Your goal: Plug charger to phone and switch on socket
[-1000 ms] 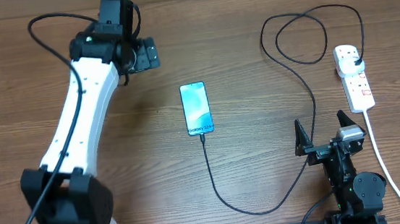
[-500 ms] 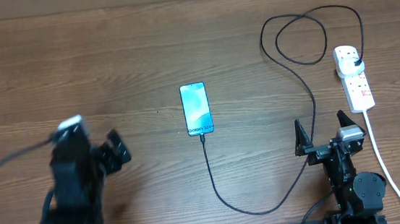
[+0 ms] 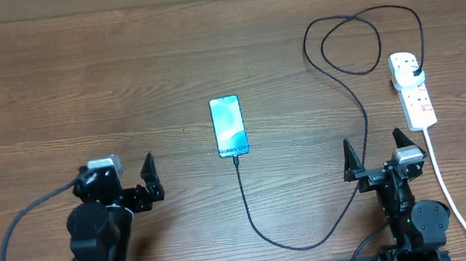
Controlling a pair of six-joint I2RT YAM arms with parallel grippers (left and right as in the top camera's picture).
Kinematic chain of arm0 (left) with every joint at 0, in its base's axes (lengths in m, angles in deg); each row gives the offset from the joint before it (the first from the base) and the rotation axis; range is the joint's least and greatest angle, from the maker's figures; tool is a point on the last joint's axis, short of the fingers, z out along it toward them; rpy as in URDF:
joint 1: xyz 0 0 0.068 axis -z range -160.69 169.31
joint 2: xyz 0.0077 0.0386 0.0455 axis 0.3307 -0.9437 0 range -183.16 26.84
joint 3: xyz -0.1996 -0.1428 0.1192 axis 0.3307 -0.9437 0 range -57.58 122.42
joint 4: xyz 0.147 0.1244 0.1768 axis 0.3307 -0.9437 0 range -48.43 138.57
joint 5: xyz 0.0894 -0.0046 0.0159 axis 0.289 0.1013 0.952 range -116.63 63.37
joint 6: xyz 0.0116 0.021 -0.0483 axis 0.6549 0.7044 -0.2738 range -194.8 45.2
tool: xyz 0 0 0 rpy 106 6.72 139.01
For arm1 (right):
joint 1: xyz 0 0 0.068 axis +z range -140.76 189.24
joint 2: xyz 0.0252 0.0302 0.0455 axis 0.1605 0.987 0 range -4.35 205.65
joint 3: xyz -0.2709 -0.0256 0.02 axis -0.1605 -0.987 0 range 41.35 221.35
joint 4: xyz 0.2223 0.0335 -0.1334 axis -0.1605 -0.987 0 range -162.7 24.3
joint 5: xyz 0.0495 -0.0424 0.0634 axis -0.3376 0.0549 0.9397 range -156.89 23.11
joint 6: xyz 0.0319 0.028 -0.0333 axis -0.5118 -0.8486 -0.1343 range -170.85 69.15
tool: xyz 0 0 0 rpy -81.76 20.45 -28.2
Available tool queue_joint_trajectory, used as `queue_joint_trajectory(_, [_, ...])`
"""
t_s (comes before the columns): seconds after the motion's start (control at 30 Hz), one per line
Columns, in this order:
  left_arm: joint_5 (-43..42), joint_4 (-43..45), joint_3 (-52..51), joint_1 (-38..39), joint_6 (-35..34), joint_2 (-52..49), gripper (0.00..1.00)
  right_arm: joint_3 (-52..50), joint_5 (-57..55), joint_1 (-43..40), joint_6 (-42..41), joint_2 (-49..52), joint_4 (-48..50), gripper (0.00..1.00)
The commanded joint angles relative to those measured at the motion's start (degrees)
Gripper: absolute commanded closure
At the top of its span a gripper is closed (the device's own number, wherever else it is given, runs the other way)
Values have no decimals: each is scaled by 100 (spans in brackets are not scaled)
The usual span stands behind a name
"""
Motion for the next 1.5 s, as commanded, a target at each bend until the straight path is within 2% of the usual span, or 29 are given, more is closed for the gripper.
queue_joint_trajectory(0.0, [-144,275,-420,-22,109,374,0,-57,4,13,7,-46,26,0])
queue_joint_trajectory(0.1, [245,330,-756,-22,107,789,0,-57,4,13,7,-46,28,0])
queue_joint_trajectory(0.4, [557,726,-1298,-37,131,1552,0,-57,4,13,7,-46,28,0])
queue_joint_trajectory(0.67, [605,2203,-2343,-42,136,2173,0,-57,4,13,7,-46,28,0])
queue_joint_trajectory(0.97, [321,2028,-2341,-42,1014,2170,0,-57,4,13,7,-46,26,0])
queue_joint_trajectory(1.03, [278,1764,-2339,-42,1019,2170,0,-57,4,13,7,-46,26,0])
queue_joint_trajectory(1.37, [286,1764,-2339,-42,979,2170,0,-57,4,13,7,-46,28,0])
queue_joint_trajectory(1.47, [319,1764,-2339,-42,734,2170,0,-57,4,13,7,-46,26,0])
